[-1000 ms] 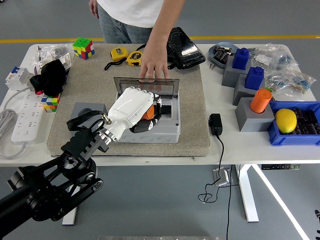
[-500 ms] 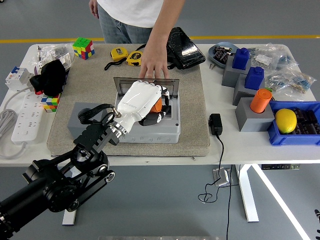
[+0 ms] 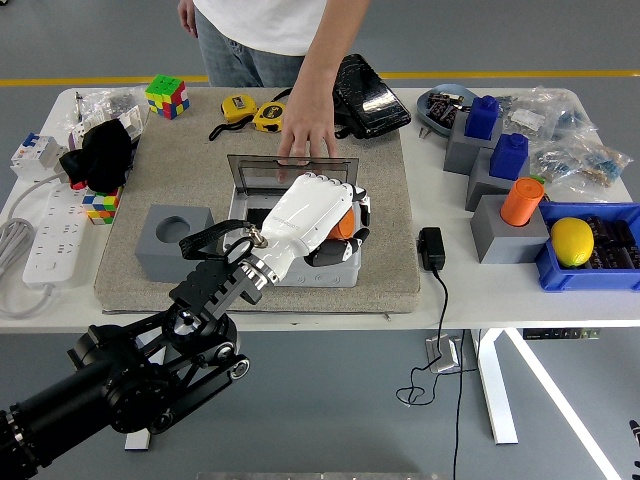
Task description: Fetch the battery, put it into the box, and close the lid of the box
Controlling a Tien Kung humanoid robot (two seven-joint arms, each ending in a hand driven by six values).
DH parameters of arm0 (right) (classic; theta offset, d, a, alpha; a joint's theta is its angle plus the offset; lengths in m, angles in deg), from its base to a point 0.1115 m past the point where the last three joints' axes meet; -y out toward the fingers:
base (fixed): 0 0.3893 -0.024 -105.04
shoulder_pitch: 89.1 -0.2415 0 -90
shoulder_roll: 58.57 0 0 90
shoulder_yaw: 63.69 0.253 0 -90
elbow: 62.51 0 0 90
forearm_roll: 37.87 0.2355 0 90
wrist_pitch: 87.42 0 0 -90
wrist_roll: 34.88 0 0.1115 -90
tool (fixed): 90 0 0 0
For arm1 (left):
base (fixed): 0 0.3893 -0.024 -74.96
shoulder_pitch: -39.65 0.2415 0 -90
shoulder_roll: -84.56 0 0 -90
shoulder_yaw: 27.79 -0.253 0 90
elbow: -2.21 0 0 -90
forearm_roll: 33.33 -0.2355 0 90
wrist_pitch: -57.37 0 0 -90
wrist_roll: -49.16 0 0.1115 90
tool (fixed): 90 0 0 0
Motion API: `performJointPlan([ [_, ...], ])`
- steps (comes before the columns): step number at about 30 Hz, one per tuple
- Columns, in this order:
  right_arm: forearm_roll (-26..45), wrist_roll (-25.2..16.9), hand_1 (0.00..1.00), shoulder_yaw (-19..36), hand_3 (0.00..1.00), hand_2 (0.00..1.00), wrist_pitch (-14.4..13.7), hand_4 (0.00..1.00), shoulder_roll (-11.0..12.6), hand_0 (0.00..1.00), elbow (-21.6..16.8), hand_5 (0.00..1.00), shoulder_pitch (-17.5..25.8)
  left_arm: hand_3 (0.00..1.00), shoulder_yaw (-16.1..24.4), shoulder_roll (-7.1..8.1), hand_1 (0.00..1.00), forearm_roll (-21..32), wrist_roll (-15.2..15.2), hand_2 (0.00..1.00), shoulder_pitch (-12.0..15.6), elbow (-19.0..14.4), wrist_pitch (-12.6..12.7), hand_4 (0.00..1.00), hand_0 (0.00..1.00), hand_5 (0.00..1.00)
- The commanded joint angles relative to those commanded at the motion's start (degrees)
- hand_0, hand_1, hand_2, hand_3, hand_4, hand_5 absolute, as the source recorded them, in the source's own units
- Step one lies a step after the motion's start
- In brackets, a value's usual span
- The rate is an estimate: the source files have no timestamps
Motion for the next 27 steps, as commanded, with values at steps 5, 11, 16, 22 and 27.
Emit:
performJointPlan([
  [5,-0.1,0.1,0.826,0.1,0.804,0.782,0.0,0.998,0.0,0.854,0.0,0.998,-0.2,0.414,0.1,-0.80,0.039,0.6,-0.6,0.245,-1.4,3.1,1.0,0.601,0.039,0.055],
  [11,-0.1,0.1,0.826,0.0,0.805,0.782,0.0,0.998,-0.1,0.855,0.0,0.998,-0.2,0.412,0.5,-1.26,0.040,0.3,-0.7,0.247,-2.2,4.4,1.3,0.601,0.039,0.059],
  [16,0.1,0.0,0.826,-0.1,0.804,0.782,0.1,0.998,-0.1,0.856,0.0,0.998,-0.3,0.411,-0.3,-1.78,0.041,0.8,-0.9,0.247,-2.3,5.2,1.4,0.598,0.040,0.059],
  [22,0.1,0.0,0.826,0.0,0.804,0.782,0.1,0.998,-0.1,0.855,0.0,0.998,-0.3,0.411,-0.8,-1.76,0.043,1.6,-2.0,0.248,-2.1,6.1,1.8,0.595,0.039,0.060],
  [27,0.2,0.1,0.826,-0.2,0.804,0.782,0.1,0.998,-0.1,0.855,0.0,0.998,-0.2,0.410,-0.6,-1.90,0.048,1.9,-2.5,0.249,-2.2,6.2,1.9,0.595,0.044,0.064],
])
